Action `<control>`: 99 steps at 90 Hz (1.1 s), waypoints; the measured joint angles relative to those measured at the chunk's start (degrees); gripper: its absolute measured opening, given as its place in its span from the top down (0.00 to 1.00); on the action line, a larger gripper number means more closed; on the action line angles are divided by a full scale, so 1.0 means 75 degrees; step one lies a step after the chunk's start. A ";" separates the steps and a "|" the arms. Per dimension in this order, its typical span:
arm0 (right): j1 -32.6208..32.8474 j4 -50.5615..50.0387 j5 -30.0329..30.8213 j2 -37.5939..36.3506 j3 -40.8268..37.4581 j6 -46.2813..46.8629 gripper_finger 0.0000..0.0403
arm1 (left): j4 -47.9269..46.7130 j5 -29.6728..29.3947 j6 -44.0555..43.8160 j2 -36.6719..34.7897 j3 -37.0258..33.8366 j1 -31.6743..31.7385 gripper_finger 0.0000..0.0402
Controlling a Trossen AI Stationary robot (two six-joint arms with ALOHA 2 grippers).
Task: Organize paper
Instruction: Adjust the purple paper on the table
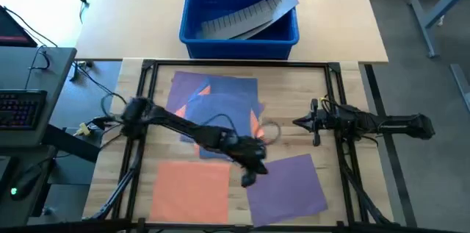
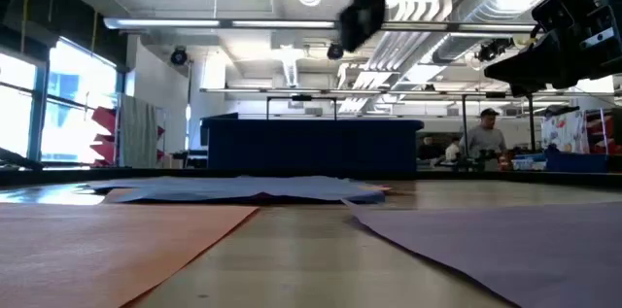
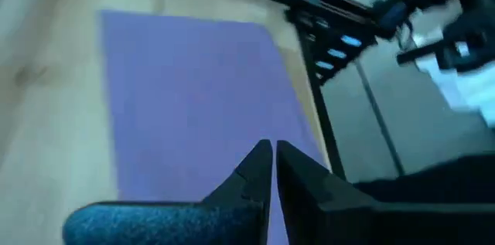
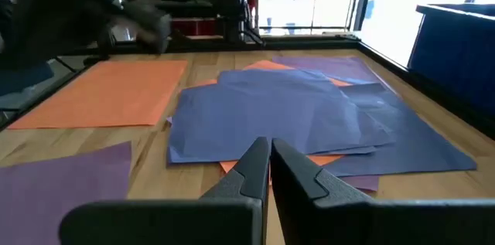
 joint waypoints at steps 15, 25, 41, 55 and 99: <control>0.0003 0.0000 0.0000 0.0000 0.0003 0.0000 1.00 | -0.0262 -0.0158 0.0897 0.0946 0.0580 -0.0395 1.00; 0.0002 0.0001 -0.0001 0.0000 0.0000 0.0000 1.00 | -0.0285 -0.0916 0.1331 0.1283 0.0632 -0.0643 1.00; 0.0000 0.0000 0.0000 0.0000 0.0000 0.0000 1.00 | -0.0539 -0.1558 0.1972 0.1766 0.0640 -0.0907 1.00; 0.0003 0.0003 0.0000 0.0000 0.0003 0.0000 1.00 | -0.0880 -0.1817 0.2554 0.1979 0.0654 -0.1000 1.00; 0.0001 0.0000 0.0000 0.0000 0.0000 0.0000 1.00 | -0.1161 -0.2216 0.5913 0.2033 0.0659 -0.0983 1.00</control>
